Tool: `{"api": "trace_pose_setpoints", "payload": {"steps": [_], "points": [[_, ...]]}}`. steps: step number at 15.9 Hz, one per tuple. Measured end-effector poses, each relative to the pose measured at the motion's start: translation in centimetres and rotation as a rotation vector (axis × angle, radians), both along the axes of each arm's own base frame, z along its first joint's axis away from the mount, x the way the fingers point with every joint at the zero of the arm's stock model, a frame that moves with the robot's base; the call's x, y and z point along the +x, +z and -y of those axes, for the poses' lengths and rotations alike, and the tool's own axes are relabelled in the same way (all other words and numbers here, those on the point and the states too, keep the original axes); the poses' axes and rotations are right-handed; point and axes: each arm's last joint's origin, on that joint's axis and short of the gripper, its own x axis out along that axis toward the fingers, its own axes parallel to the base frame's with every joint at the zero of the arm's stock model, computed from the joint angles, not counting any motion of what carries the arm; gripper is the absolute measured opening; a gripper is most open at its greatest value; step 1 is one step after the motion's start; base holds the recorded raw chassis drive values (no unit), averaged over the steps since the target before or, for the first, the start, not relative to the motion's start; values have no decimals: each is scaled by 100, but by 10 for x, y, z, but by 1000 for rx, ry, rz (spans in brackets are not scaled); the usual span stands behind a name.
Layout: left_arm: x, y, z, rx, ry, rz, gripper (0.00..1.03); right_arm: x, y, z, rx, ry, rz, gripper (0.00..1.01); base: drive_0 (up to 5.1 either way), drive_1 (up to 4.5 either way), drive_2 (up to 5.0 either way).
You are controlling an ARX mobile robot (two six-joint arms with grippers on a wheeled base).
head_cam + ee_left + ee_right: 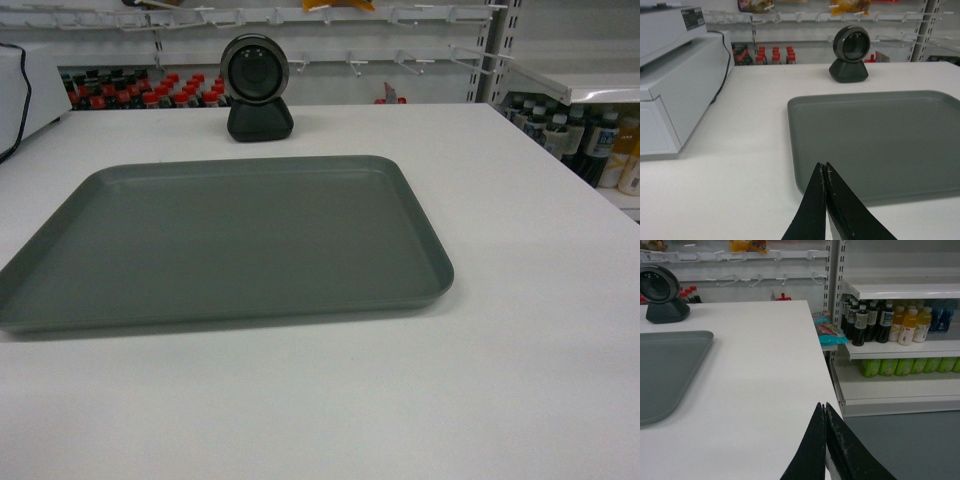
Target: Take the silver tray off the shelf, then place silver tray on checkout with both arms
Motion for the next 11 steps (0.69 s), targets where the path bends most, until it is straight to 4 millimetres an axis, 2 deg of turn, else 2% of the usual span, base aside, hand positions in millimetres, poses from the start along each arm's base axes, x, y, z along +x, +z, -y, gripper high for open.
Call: {"api": "trace_pose_setpoints", "payload": {"steps": [11], "points": [[-20,6,0,0,-2,32,2,-23,8,0,0,0,43,2,0,0,0]]}}
